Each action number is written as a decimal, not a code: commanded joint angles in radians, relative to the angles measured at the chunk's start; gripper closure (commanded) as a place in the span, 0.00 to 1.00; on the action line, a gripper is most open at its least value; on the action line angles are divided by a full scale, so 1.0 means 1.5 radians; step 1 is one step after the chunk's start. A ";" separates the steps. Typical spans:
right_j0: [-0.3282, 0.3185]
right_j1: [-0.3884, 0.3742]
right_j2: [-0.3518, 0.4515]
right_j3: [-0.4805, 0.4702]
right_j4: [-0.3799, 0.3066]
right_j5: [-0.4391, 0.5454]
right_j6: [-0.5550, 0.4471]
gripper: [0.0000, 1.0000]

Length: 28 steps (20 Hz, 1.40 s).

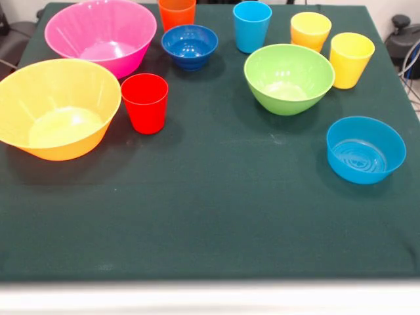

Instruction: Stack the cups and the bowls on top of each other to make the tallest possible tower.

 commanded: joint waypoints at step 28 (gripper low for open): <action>-0.014 0.054 0.025 -0.041 -0.013 0.009 0.077 0.00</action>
